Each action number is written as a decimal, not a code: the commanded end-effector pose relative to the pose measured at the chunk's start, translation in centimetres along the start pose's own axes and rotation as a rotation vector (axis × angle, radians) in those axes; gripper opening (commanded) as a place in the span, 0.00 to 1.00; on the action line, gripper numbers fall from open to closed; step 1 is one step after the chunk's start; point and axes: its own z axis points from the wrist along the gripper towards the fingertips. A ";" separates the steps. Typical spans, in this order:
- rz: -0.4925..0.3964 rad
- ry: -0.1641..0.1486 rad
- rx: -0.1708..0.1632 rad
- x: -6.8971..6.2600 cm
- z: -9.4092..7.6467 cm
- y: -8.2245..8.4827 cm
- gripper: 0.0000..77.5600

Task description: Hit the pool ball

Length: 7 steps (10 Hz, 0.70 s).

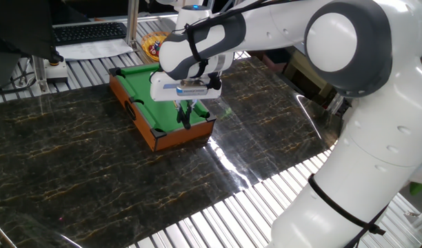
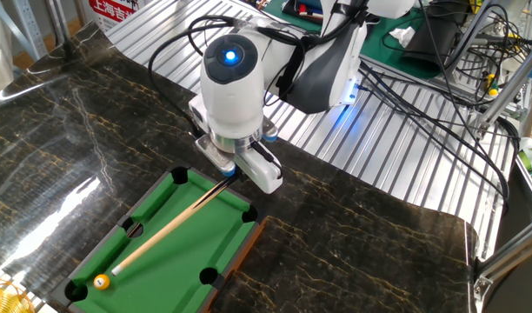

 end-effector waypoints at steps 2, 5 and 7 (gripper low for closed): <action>0.009 0.000 -0.008 -0.7 -0.1 0.1 0.03; 0.010 0.006 -0.019 -0.7 -0.1 0.1 0.03; 0.009 0.006 -0.020 -0.7 -0.1 0.1 0.03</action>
